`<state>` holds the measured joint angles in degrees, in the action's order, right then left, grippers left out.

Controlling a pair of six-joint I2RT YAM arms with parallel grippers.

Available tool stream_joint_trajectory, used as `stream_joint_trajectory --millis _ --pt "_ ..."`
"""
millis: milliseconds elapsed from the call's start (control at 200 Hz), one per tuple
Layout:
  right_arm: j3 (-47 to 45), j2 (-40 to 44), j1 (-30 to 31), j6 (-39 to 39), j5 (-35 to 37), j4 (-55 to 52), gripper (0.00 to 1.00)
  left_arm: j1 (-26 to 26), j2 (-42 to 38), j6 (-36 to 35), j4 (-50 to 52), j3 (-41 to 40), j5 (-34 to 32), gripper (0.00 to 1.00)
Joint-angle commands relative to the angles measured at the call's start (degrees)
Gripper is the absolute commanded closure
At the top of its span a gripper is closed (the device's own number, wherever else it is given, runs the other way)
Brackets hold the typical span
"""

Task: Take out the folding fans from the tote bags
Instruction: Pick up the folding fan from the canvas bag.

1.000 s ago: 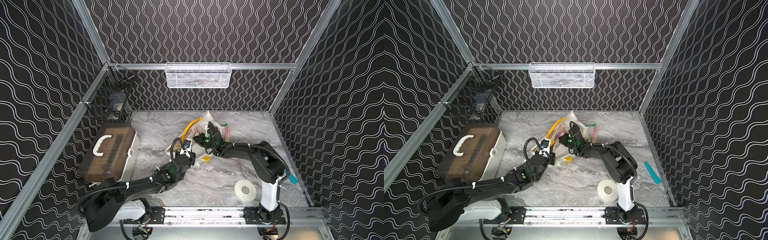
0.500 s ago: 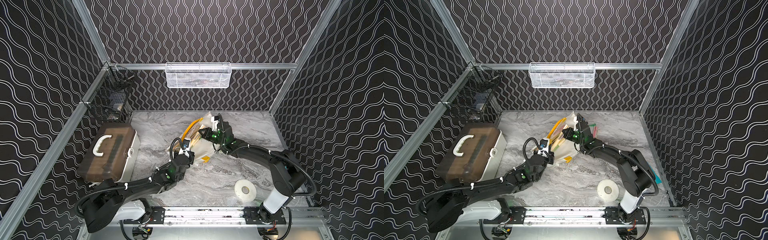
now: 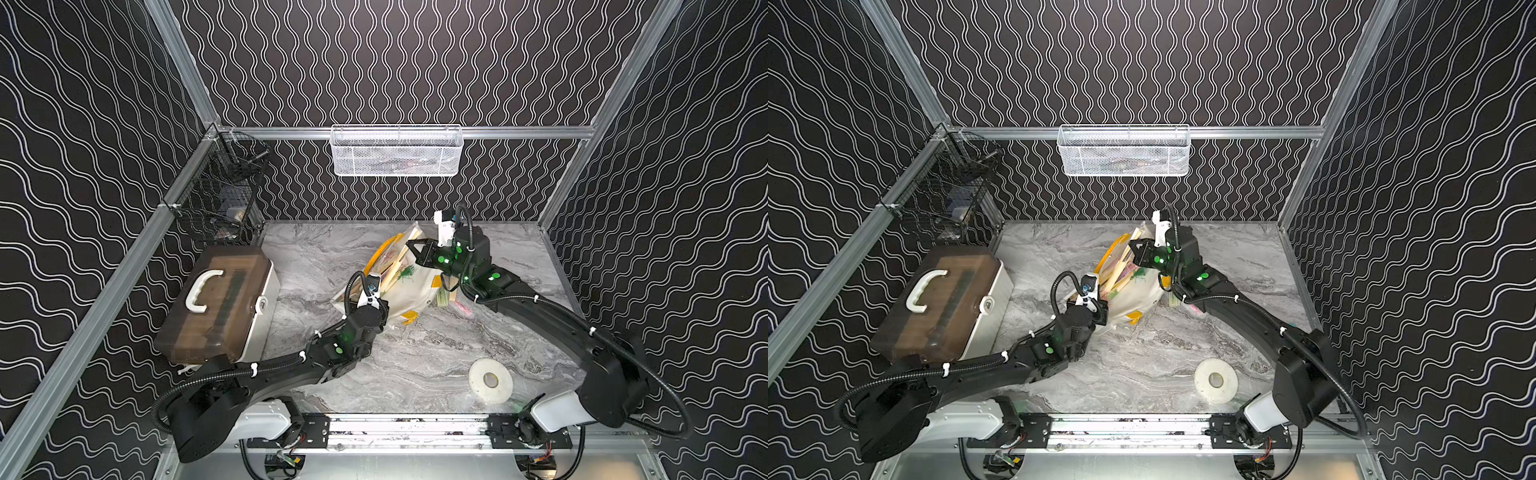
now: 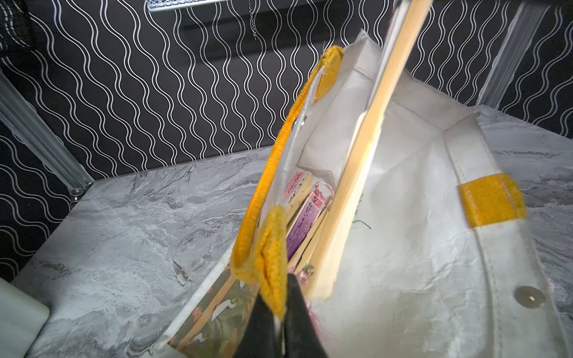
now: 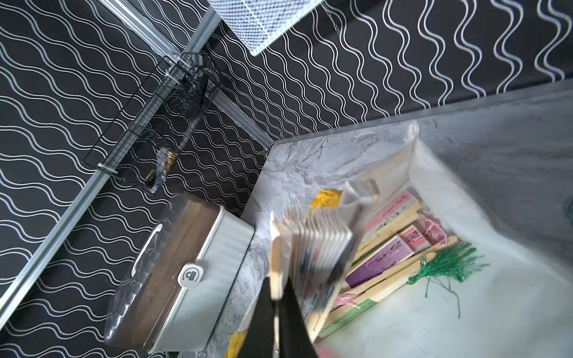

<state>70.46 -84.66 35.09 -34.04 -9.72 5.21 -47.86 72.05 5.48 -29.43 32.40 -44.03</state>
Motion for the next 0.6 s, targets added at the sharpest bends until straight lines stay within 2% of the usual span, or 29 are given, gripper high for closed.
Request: stream_joint_trajectory --millis 0,150,431,596 --pt "3.2 2.3 -0.1 5.5 2.4 -8.4 0.94 0.5 -0.3 -1.2 1.4 0.8 -3.7 1.0" --pt "6.9 6.4 -1.2 8.9 5.9 -15.5 0.94 2.3 -1.1 -0.9 3.1 1.0 -3.6 1.0" --pt "10.9 12.9 -8.1 11.4 6.6 -22.6 0.94 4.6 -2.2 -0.4 4.2 1.0 -2.5 1.0" --pt "15.6 13.4 -12.8 15.2 12.5 -30.0 0.93 4.9 -2.7 -0.6 4.9 1.1 -3.2 1.0"
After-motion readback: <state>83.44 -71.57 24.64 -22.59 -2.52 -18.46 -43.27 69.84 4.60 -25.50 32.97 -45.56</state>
